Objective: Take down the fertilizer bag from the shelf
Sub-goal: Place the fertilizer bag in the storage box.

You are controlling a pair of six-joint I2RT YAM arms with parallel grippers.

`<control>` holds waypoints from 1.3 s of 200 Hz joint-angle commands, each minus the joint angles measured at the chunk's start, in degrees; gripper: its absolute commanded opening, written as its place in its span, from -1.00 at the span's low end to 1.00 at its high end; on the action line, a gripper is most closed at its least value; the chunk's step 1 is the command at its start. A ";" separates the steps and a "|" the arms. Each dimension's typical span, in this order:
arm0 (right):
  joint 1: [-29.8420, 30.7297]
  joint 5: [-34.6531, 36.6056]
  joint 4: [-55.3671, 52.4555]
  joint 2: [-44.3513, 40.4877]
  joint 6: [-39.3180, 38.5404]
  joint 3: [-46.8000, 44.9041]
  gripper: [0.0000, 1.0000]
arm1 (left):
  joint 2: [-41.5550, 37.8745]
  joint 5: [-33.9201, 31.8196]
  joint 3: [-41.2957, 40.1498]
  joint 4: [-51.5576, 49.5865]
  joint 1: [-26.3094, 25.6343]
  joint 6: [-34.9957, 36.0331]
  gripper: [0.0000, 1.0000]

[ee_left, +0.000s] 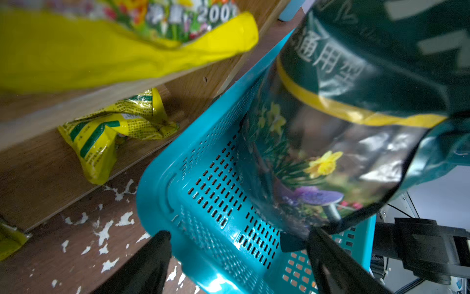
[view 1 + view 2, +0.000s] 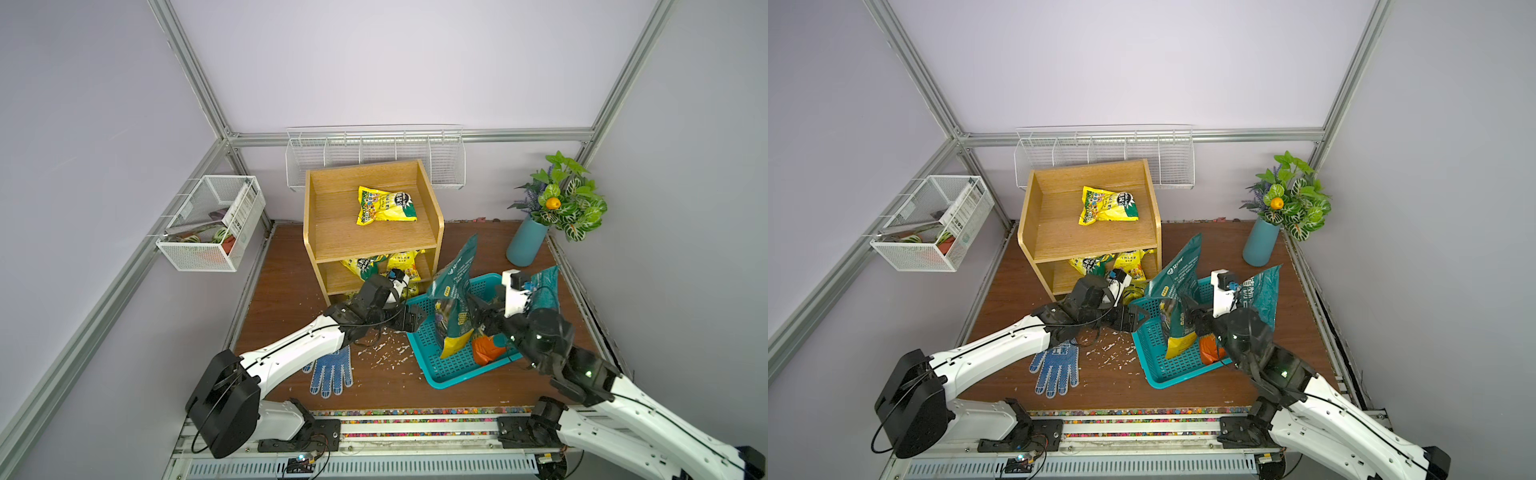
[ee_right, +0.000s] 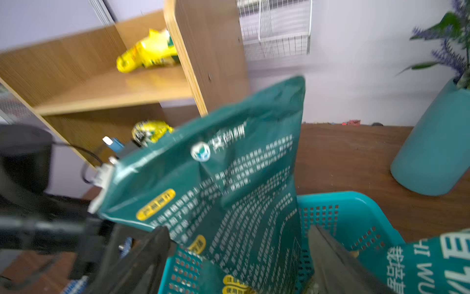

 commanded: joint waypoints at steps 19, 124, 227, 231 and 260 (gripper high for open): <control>0.57 -0.57 -6.67 5.76 5.11 11.43 0.80 | 3.06 1.77 3.93 3.69 -0.40 0.62 0.76; 4.06 3.78 -23.52 18.86 28.59 23.68 0.64 | 7.85 2.66 8.77 4.99 -6.73 -0.27 0.73; 7.44 9.74 -40.15 14.03 33.07 28.15 0.70 | 7.47 2.60 7.12 7.06 -6.73 -0.83 0.73; 7.41 9.39 -40.05 13.90 33.27 27.55 0.70 | 7.50 2.72 7.13 7.08 -6.73 -0.82 0.73; 7.36 6.75 -31.43 15.21 32.15 22.86 0.70 | 7.34 2.88 7.07 6.86 -6.73 -0.62 0.73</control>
